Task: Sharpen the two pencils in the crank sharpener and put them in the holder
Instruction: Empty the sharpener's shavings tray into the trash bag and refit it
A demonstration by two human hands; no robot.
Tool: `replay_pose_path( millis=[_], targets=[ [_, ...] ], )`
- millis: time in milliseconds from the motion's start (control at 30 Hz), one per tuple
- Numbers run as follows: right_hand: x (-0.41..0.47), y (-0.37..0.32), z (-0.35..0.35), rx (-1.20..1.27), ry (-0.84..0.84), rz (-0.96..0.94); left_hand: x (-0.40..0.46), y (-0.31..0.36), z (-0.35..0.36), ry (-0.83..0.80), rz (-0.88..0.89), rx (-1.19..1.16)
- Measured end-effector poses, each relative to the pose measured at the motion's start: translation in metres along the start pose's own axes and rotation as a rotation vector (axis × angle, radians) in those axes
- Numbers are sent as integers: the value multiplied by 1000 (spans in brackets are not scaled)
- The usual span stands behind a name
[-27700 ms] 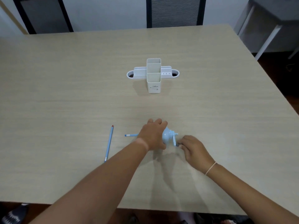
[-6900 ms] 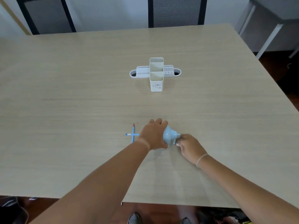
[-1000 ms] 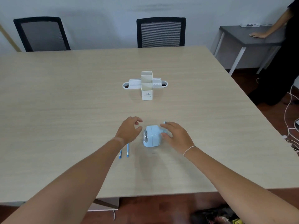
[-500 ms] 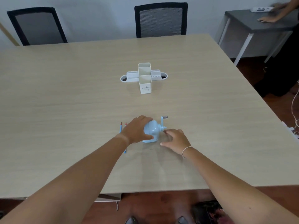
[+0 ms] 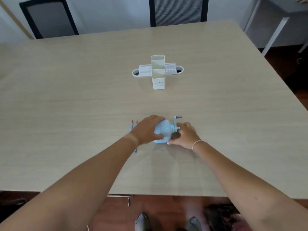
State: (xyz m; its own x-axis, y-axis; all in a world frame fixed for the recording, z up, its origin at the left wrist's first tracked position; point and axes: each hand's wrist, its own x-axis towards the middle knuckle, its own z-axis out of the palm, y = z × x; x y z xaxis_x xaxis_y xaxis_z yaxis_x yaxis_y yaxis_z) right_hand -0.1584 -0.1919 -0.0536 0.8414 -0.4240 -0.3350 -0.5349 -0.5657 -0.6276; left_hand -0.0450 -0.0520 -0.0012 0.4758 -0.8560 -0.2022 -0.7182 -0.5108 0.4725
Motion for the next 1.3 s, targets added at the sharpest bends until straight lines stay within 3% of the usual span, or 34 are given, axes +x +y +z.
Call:
replay_pose_path(
  millis=[400, 667, 933, 1067, 1300],
  targets=[
    [0, 2, -10, -36, -61, -55, -1, 0, 0, -1, -11, -11],
    [-7, 25, -19, -36, 17, -119, -1, 2, -1, -13, -14, -7],
    [-36, 60, -38, 53, 103, 65, -4, 8, -2, 1, -30, 21],
    [-55, 70, -50, 72, 149, 111, -5, 23, -6, 107, 0, -57],
    [-91, 90, -70, 101, 268, 138, 3, 80, -13, 278, 215, -109]
  ],
)
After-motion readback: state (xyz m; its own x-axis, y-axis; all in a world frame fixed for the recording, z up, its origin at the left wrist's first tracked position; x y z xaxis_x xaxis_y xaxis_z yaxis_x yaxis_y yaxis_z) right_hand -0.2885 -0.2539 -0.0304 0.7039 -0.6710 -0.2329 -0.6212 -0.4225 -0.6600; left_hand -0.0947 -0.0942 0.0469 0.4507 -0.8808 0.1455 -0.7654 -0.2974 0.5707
